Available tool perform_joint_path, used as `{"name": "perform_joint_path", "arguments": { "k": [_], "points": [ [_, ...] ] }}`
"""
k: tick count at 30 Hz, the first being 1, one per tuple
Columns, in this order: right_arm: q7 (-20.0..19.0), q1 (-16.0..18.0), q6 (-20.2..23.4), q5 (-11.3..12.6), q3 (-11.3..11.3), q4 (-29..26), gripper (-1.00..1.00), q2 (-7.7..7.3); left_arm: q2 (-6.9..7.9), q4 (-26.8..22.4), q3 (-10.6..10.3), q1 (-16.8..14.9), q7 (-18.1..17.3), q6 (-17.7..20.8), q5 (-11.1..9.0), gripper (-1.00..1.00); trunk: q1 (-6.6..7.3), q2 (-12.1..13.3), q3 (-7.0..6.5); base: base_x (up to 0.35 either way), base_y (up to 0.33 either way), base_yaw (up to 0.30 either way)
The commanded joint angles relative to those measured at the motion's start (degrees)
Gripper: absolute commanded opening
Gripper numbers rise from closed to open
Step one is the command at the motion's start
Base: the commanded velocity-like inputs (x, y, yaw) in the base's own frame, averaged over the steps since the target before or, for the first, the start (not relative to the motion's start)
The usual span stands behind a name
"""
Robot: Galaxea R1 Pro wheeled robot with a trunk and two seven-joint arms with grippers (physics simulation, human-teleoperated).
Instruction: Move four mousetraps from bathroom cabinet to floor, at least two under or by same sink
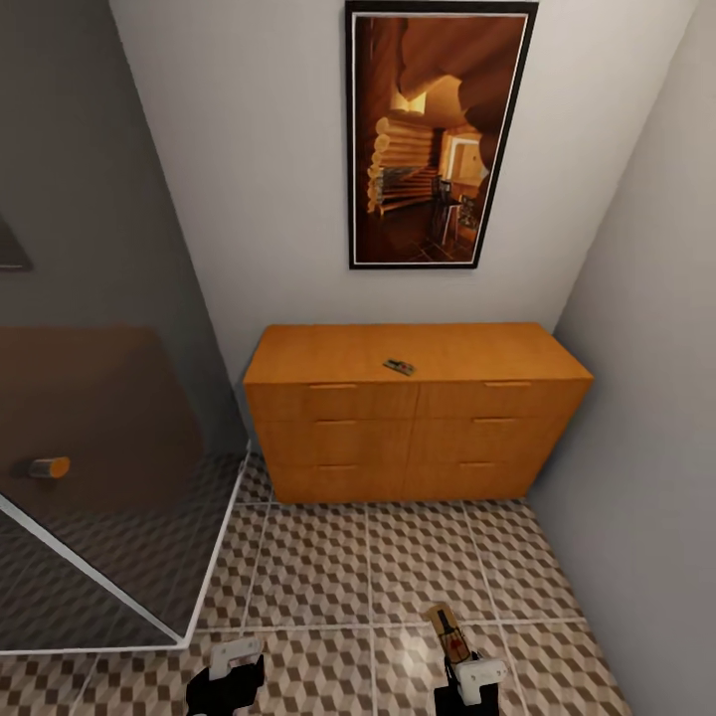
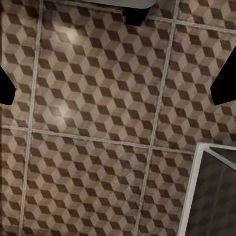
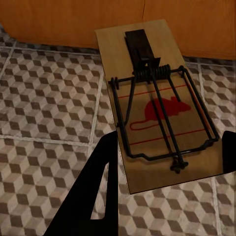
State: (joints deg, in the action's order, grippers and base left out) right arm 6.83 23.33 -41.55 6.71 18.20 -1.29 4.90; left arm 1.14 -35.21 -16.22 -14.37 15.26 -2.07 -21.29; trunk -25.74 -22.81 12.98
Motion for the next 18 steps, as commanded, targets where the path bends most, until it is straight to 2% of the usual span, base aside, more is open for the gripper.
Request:
{"name": "perform_joint_path", "arguments": {
  "k": [1, 18],
  "points": [
    [0.1, 0.0, -0.2, 0.7, 0.5, 0.1, -1.0, 0.02, 0.09, 0.0, -0.5, 0.0, 0.5, -0.2, -0.6, 1.0, -0.04, -0.1, 0.11, 0.112, -0.155, 0.0],
    [0.1, 0.0, -0.2, 0.7, 0.5, 0.1, -1.0, 0.02, 0.09, 0.1, -0.5, -0.1, 0.4, -0.2, -0.6, 1.0, -0.04, -0.1, 0.11, 0.175, -0.172, 0.0]
  ]
}}
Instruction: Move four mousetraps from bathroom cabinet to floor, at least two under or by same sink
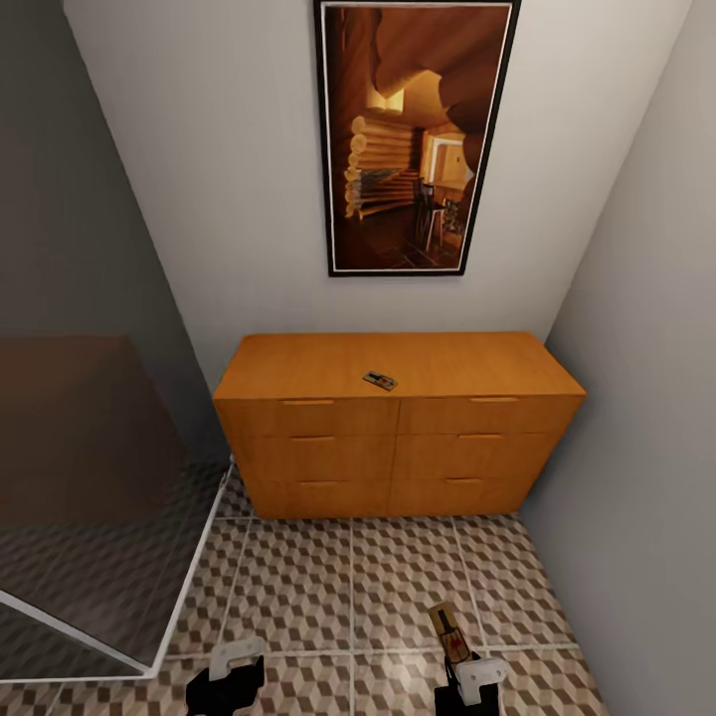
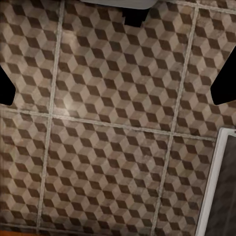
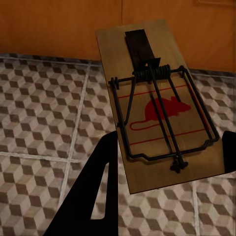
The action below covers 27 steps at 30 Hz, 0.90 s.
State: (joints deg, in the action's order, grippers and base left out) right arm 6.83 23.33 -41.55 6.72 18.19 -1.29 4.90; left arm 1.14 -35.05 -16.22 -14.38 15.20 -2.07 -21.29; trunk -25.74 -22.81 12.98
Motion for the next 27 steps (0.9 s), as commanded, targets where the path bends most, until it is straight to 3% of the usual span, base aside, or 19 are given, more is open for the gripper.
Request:
{"name": "perform_joint_path", "arguments": {
  "k": [1, 27],
  "points": [
    [0.1, 0.0, -0.2, 0.7, 0.5, 0.1, -1.0, 0.02, 0.09, 0.0, -0.5, 0.0, 0.5, -0.2, -0.6, 1.0, -0.04, -0.1, 0.1, 0.044, -0.038, 0.0],
    [0.0, 0.0, -0.2, 0.6, 0.5, 0.1, -1.0, -0.16, 0.13, 0.3, -0.5, 0.0, 0.4, -0.1, -0.6, 1.0, -0.04, -0.1, 0.1, 0.003, -0.002, 0.0]
  ]
}}
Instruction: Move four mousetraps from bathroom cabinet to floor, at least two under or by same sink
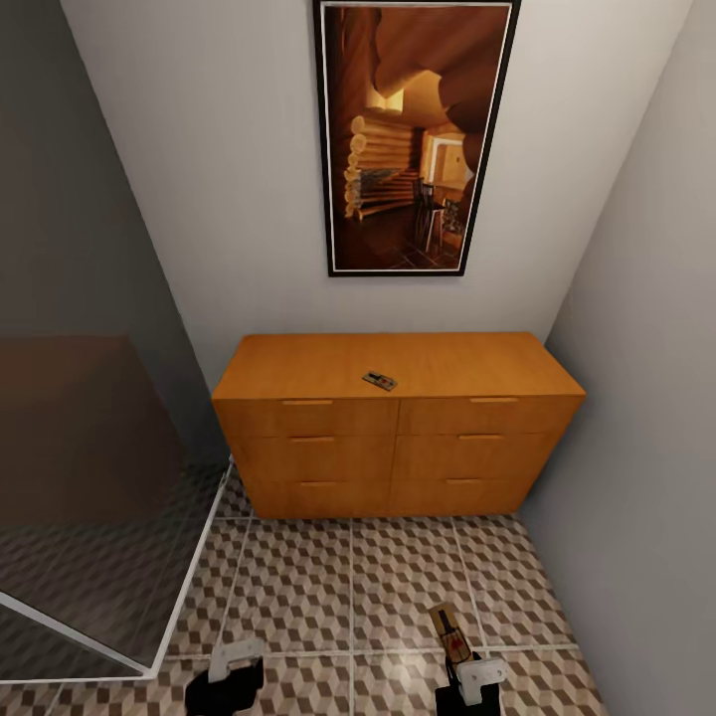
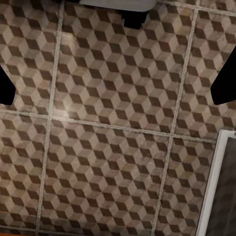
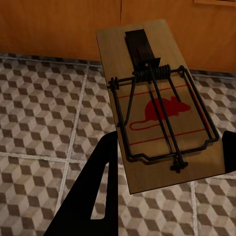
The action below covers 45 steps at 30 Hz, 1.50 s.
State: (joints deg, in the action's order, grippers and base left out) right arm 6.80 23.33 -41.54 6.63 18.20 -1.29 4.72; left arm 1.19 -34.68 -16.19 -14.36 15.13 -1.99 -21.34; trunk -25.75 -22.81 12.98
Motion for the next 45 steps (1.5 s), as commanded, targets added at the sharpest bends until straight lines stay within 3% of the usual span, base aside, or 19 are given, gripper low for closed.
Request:
{"name": "perform_joint_path", "arguments": {
  "k": [1, 6, 9, 10, 11, 13, 15, 16, 19, 25, 28, 33, 35, 37, 38, 40, 41, 43, 45],
  "points": [
    [0.1, 0.1, -0.2, 0.7, 0.5, 0.1, -1.0, 0.0, 0.04, 0.2, -0.5, -0.1, 0.5, -0.1, -0.6, 1.0, -0.03, -0.1, 0.1, 0.0, 0.0, 0.0],
    [0.1, 0.1, -0.2, 0.7, 0.5, 0.1, -1.0, 0.02, -0.38, 0.0, -0.3, -0.5, 0.7, 3.4, -0.6, 1.0, -0.03, -0.1, 0.1, 0.0, 0.0, 0.0],
    [0.1, 0.1, -0.1, 0.7, 0.6, 0.1, -1.0, 0.02, -0.47, -6.6, -0.2, -2.8, 0.8, 13.8, -0.6, 1.0, -0.03, -0.1, 0.1, 0.0, 0.0, 0.0],
    [0.1, 0.1, -0.1, 0.7, 0.5, 0.1, -1.0, 0.02, -0.53, -10.3, -0.2, -4.3, 0.9, 20.2, -0.6, 1.0, -0.03, -0.1, 0.1, 0.0, 0.0, 0.0],
    [0.1, 0.1, -0.1, 0.7, 0.6, 0.1, -1.0, 0.02, -0.92, -15.5, -0.2, -7.3, 1.0, 29.6, -0.6, 1.0, -0.03, -0.1, 0.1, 0.0, 0.0, 0.0],
    [0.0, 0.1, -0.1, 0.8, 0.6, 0.1, -1.0, 0.07, -2.79, -20.3, -0.2, -14.8, 1.4, 39.2, -0.5, 1.0, -0.03, -0.1, 0.1, 0.0, 0.0, 0.0],
    [0.0, 0.1, -0.1, 0.8, 0.6, 0.1, -1.0, 0.09, -4.37, -21.3, -0.2, -21.4, 3.2, 42.8, -0.5, 1.0, -0.03, -0.1, 0.1, 0.0, 0.0, 0.0],
    [-0.1, 0.1, -0.1, 0.8, 0.6, 0.1, -1.0, 0.1, -5.09, -21.8, -0.1, -26.2, 6.0, 45.9, -0.6, 1.0, -0.03, -0.1, 0.1, 0.0, 0.0, 0.0],
    [-0.1, 0.1, 0.0, 0.7, 0.6, 0.1, -1.0, 0.11, -5.69, -22.9, -0.1, -34.7, 9.4, 53.1, -0.6, 1.0, -0.03, -0.1, 0.1, 0.0, 0.0, 0.0],
    [-0.2, 0.1, 0.0, 0.7, 0.6, 0.1, -1.0, 0.11, -5.92, -22.6, 0.1, -48.7, 10.9, 57.9, -0.7, 1.0, -0.03, -0.1, 0.1, 0.0, 0.0, 0.0],
    [-0.2, 0.1, 0.0, 0.7, 0.6, 0.1, -1.0, 0.11, -5.93, -21.4, 0.1, -51.6, 10.8, 58.1, -0.7, 1.0, -0.03, -0.1, 0.1, 0.0, 0.0, 0.0],
    [-0.2, 0.1, 0.0, 0.7, 0.6, 0.1, -1.0, 0.11, -5.66, -21.5, 0.1, -52.7, 8.9, 58.8, -1.3, 1.0, -0.03, -0.1, 0.1, 0.0, 0.0, 0.0],
    [-0.2, 0.1, 0.0, 0.7, 0.6, 0.1, -1.0, 0.11, -4.75, -22.8, 0.2, -52.9, 4.8, 59.4, -1.6, 1.0, -0.03, -0.1, 0.1, 0.0, 0.0, 0.0],
    [-0.2, 0.1, 0.1, 0.7, 0.6, 0.1, -1.0, 0.11, -3.08, -24.2, 0.2, -53.0, -2.0, 59.7, -1.7, 1.0, -0.03, -0.1, 0.1, 0.0, 0.0, 0.0],
    [-0.2, 0.1, 0.1, 0.7, 0.6, 0.1, -1.0, 0.11, -1.69, -25.2, 0.1, -53.1, -7.8, 59.8, -1.8, 1.0, -0.03, -0.1, 0.1, 0.0, 0.0, 0.0],
    [-0.2, 0.1, 0.1, 0.7, 0.6, 0.1, -1.0, 0.11, 3.24, -27.4, -0.2, -53.1, -23.3, 59.8, -1.7, 1.0, -0.03, -0.1, 0.1, 0.0, 0.0, 0.0],
    [-0.2, 0.1, 0.1, 0.7, 0.6, 0.1, -1.0, 0.11, 4.4, -28.0, -0.4, -53.1, -27.0, 59.8, -1.7, 1.0, -0.03, -0.1, 0.1, 0.0, 0.0, 0.0],
    [-0.2, 0.1, 0.1, 0.7, 0.6, 0.1, -1.0, 0.08, 8.99, -30.1, -1.7, -53.1, -41.1, 59.4, -1.4, 1.0, -0.03, -0.1, 0.1, 0.0, 0.0, 0.0],
    [-0.2, 0.1, 0.1, 0.7, 0.6, 0.1, -1.0, 0.08, 12.25, -31.2, -3.1, -53.1, -49.6, 58.8, -0.9, 1.0, -0.03, -0.1, 0.1, 0.0, 0.0, 0.0]
  ]
}}
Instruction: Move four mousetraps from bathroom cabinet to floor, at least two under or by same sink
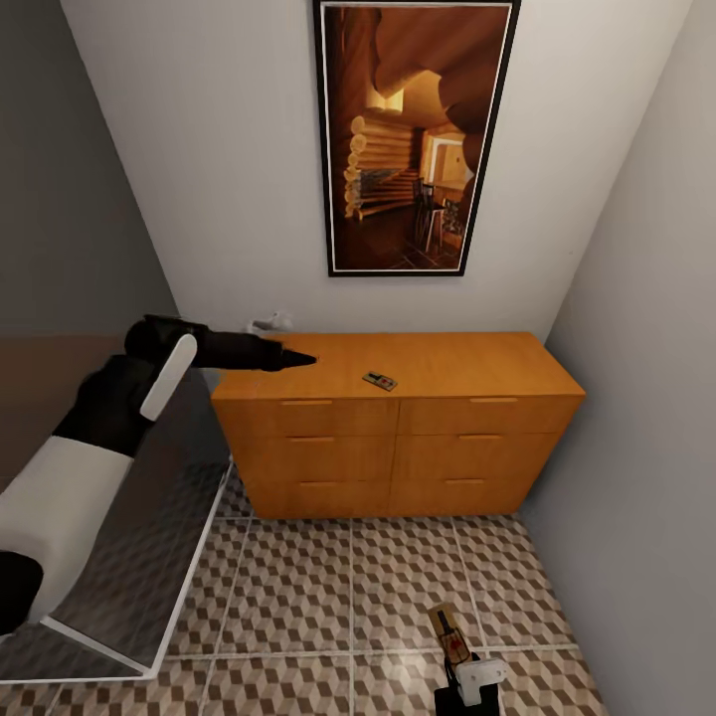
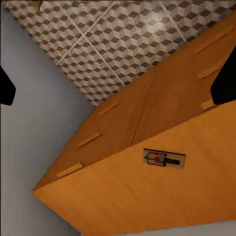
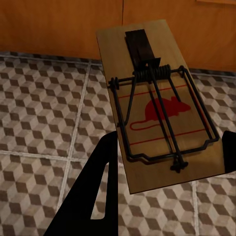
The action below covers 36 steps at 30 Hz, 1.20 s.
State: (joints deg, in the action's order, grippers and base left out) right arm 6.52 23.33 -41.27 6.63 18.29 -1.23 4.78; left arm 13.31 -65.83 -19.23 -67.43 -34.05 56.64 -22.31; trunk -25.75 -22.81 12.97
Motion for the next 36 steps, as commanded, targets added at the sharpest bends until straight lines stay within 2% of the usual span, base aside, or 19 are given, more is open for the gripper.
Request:
{"name": "perform_joint_path", "arguments": {
  "k": [1, 2, 3, 5, 6, 8, 9, 10, 12, 14, 15, 16, 17, 18, 20, 23, 25, 33, 36],
  "points": [
    [0.1, 0.1, -0.2, 0.7, 0.5, 0.1, -1.0, 0.01, 2.09, -0.7, -1.2, -0.1, -4.9, -0.3, 0.4, 1.0, -0.04, -0.1, 0.11, 0.0, 0.0, 0.0],
    [0.1, 0.1, -0.2, 0.7, 0.5, 0.1, -1.0, 0.03, 4.8, -1.6, -3.7, -0.1, -10.2, -1.0, 1.0, 1.0, -0.04, -0.1, 0.11, 0.0, 0.0, 0.0],
    [0.1, 0.1, -0.2, 0.7, 0.5, 0.1, -1.0, 0.04, 6.6, -2.2, -6.0, -0.1, -13.2, -1.5, 1.6, 1.0, -0.04, -0.1, 0.11, 0.0, 0.0, 0.0],
    [0.1, 0.1, -0.2, 0.7, 0.5, 0.1, -1.0, 0.04, 8.42, -2.8, -8.7, -0.1, -15.9, -2.5, 2.2, 1.0, -0.04, -0.1, 0.11, 0.0, 0.0, 0.0],
    [0.1, 0.1, -0.2, 0.7, 0.5, 0.1, -1.0, 0.05, 10.03, -3.4, -11.5, -0.1, -18.2, -3.8, 3.0, 1.0, -0.04, -0.1, 0.11, 0.0, 0.0, 0.0],
    [0.1, 0.1, -0.2, 0.7, 0.5, 0.1, -1.0, 0.03, 11.3, -3.9, -14.0, -0.1, -20.2, -5.4, 4.2, 1.0, -0.04, -0.1, 0.11, 0.0, 0.0, 0.0],
    [0.1, 0.1, -0.2, 0.7, 0.5, 0.1, -1.0, 0.02, 12.25, -4.3, -15.8, -0.1, -22.0, -7.0, 5.6, 1.0, -0.04, -0.1, 0.11, 0.0, 0.0, 0.0],
    [0.1, 0.1, -0.2, 0.7, 0.5, 0.1, -1.0, 0.01, 12.62, -4.5, -16.5, -0.1, -23.0, -7.8, 6.5, 1.0, -0.04, -0.1, 0.11, 0.0, 0.0, 0.0],
    [0.1, 0.1, -0.2, 0.7, 0.5, 0.1, -1.0, 0.02, 13.56, -5.6, -18.1, -0.1, -28.0, -9.6, 10.6, 1.0, -0.04, -0.1, 0.11, 0.0, 0.0, 0.0],
    [0.1, 0.1, -0.1, 0.7, 0.5, 0.0, -1.0, 0.03, 13.79, -6.3, -18.6, -0.1, -31.1, -10.1, 13.4, 1.0, -0.04, -0.1, 0.11, 0.0, 0.0, 0.0],
    [0.1, 0.1, 0.0, 0.7, 0.5, 0.0, -1.0, 0.04, 13.94, -7.0, -18.8, -0.1, -34.3, -10.4, 16.6, 1.0, -0.04, -0.1, 0.11, 0.0, 0.0, 0.0],
    [0.1, 0.1, 0.0, 0.7, 0.5, 0.1, -1.0, 0.04, 13.99, -7.2, -18.9, -0.1, -35.8, -10.5, 18.3, 1.0, -0.04, -0.1, 0.11, 0.0, 0.0, 0.0],
    [0.1, 0.1, 0.1, 0.7, 0.5, 0.1, -1.0, 0.05, 14.04, -7.8, -19.0, -0.1, -39.8, -10.8, 23.4, 1.0, -0.04, -0.1, 0.11, 0.0, 0.0, 0.0],
    [0.1, 0.1, 0.1, 0.7, 0.5, 0.0, -1.0, 0.05, 14.01, -8.3, -19.0, -0.1, -42.0, -10.9, 26.3, 1.0, -0.04, -0.1, 0.11, 0.0, 0.0, 0.0],
    [0.1, 0.1, 0.1, 0.7, 0.5, 0.1, -1.0, 0.05, 13.96, -8.7, -19.0, -0.1, -43.8, -11.0, 28.6, 1.0, -0.04, -0.1, 0.11, 0.0, 0.0, 0.0],
    [0.1, 0.1, 0.1, 0.7, 0.5, 0.0, -1.0, 0.04, 13.85, -9.6, -18.9, -0.1, -45.8, -11.1, 31.2, 1.0, -0.04, -0.1, 0.11, 0.0, 0.0, 0.0],
    [0.1, 0.1, 0.1, 0.7, 0.5, 0.0, -1.0, 0.03, 13.81, -9.9, -18.8, -0.1, -46.4, -11.1, 32.1, 1.0, -0.04, -0.1, 0.11, 0.0, 0.0, 0.0],
    [0.3, 0.1, 0.1, 0.8, 0.5, 0.1, -1.0, 0.04, 13.39, -10.3, -18.7, -0.1, -47.1, -11.0, 33.0, 1.0, -0.04, -0.1, 0.11, 0.0, 0.0, 0.0],
    [0.4, 0.1, 0.1, 0.9, 0.5, 0.2, -1.0, 0.8, 12.49, -10.3, -18.7, -0.1, -47.1, -10.8, 32.9, 1.0, -0.04, -0.1, 0.11, 0.0, 0.0, 0.0]
  ]
}}
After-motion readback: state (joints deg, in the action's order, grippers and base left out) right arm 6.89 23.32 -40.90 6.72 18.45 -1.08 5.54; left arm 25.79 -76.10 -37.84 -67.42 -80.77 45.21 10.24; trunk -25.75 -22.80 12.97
